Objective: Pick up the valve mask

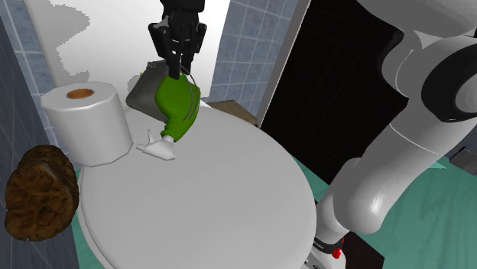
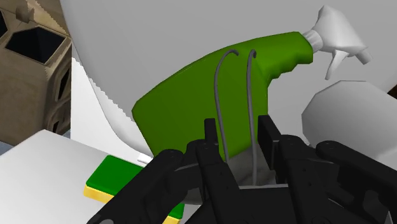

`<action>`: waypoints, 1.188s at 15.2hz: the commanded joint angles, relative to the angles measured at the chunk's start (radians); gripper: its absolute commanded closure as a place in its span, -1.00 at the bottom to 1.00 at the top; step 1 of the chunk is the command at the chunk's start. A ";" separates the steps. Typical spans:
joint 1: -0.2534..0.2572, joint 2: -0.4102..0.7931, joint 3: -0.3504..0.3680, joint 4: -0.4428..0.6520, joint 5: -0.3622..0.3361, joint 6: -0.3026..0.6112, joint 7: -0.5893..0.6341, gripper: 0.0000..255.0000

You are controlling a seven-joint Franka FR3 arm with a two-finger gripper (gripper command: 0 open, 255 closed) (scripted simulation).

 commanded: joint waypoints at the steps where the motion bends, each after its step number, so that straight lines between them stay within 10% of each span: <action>1: 0.000 0.000 0.000 -0.002 0.000 0.001 0.000 1.00; 18: 0.026 0.108 0.024 0.281 -0.053 -0.188 0.024 1.00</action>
